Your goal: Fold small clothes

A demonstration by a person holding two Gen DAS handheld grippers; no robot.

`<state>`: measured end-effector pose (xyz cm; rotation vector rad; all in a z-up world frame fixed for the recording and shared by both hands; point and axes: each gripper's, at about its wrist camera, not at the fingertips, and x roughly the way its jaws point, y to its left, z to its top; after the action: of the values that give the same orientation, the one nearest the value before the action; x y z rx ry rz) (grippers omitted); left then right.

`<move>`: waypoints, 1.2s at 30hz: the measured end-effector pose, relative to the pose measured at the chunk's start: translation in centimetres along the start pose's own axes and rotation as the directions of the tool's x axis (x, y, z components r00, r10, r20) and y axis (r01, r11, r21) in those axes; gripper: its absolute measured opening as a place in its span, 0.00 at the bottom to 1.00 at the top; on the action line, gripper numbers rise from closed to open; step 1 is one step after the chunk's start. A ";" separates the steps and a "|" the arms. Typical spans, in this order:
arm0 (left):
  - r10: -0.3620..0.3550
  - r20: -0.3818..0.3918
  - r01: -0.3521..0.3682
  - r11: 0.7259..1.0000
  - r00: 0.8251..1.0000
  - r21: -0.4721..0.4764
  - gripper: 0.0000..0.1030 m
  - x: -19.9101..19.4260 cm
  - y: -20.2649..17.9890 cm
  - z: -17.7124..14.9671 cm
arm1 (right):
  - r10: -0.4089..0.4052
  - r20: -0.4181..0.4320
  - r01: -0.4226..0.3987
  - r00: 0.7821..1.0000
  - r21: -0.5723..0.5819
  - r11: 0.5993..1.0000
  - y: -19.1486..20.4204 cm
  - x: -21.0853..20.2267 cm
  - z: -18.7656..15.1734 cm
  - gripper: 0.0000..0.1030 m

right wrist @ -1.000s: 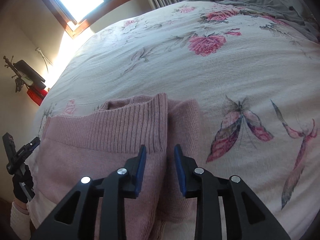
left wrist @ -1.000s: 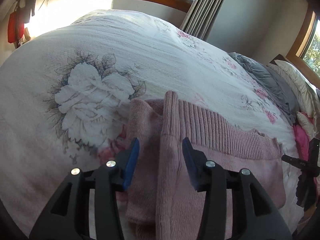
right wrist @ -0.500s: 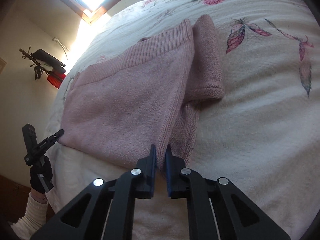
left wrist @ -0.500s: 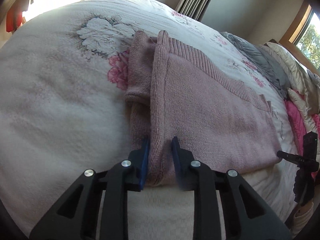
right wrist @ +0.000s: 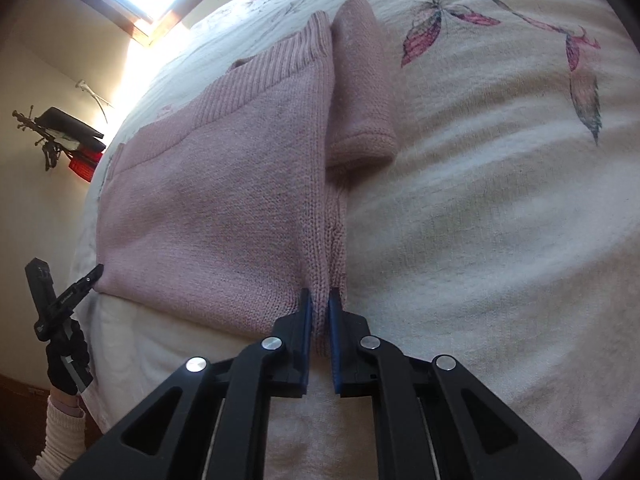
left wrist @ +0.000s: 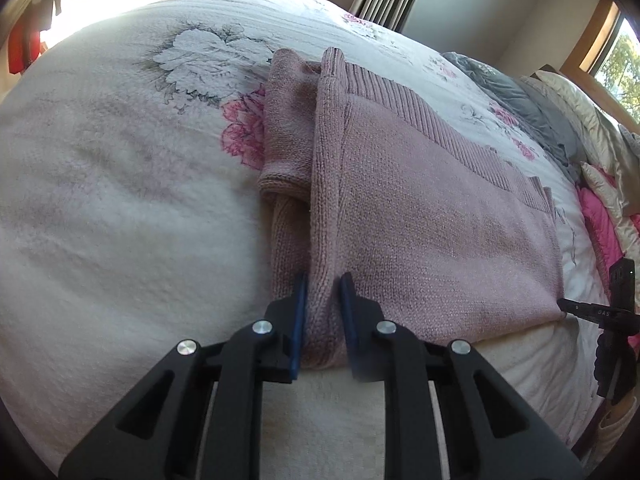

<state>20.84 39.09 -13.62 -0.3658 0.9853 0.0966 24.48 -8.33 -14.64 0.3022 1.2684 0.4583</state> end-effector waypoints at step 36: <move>-0.105 -0.072 0.111 0.990 0.992 0.090 0.32 9.0 -14.1 5.3 | 0.319 0.057 -0.322 0.946 0.272 0.907 -5.3 3.3 5.2 0.40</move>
<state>33.48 26.94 -14.85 -0.3374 1.0306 -0.0604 31.07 -11.20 -18.39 0.7594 1.2770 0.5567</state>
